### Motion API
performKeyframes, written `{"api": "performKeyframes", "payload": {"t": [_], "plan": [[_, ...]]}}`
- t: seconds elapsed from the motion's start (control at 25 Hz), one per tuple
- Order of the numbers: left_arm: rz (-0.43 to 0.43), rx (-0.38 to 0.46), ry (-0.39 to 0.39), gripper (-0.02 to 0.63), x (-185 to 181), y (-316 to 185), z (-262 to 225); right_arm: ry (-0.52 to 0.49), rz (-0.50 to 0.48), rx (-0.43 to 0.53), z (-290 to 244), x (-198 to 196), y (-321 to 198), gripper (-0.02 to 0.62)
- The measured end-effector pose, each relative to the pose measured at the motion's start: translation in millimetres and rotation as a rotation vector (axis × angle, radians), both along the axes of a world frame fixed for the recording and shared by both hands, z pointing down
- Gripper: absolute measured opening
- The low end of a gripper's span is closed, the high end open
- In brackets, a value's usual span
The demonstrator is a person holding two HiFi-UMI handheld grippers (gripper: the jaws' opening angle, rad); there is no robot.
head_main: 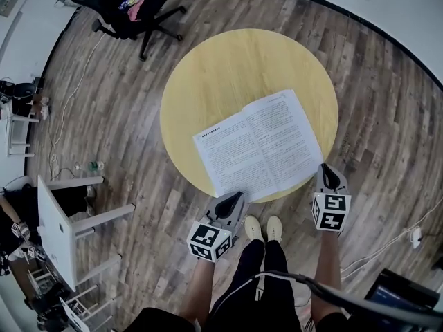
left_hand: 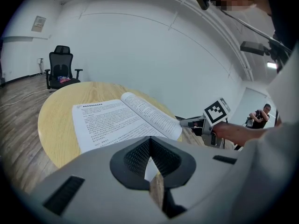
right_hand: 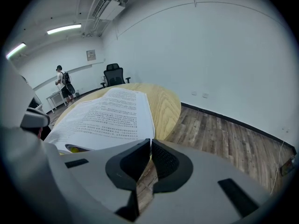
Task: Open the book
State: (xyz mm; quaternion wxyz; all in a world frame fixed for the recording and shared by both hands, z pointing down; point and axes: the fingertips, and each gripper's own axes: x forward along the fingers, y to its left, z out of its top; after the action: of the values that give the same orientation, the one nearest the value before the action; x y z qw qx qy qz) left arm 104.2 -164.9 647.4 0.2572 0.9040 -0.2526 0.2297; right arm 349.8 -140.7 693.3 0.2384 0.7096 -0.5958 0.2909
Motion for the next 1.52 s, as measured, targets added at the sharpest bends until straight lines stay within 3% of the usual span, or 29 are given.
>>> {"api": "performKeyframes", "payload": {"t": [0.56,0.68,0.84,0.96,1.44,1.52], "plan": [[0.018,-0.018,0.001,-0.002,5,3,3,0.045,-0.033,-0.046,3,-3,-1,0.035],[0.012,-0.017,0.002,-0.002,2,2,1,0.086,-0.016,-0.055,0,1,-1,0.099],[-0.004,-0.023,0.014,-0.002,-3,1,-2,0.084,0.024,-0.052,-4,12,4,0.233],[-0.005,-0.022,0.020,-0.002,-3,1,-4,0.088,0.033,-0.052,-9,16,7,0.272],[-0.015,0.025,0.053,-0.002,-11,0,-29,0.096,0.024,0.011,-52,-1,12,0.263],[-0.020,0.034,0.060,-0.002,-15,2,-35,0.106,0.017,0.028,-63,-6,13,0.215]]}}
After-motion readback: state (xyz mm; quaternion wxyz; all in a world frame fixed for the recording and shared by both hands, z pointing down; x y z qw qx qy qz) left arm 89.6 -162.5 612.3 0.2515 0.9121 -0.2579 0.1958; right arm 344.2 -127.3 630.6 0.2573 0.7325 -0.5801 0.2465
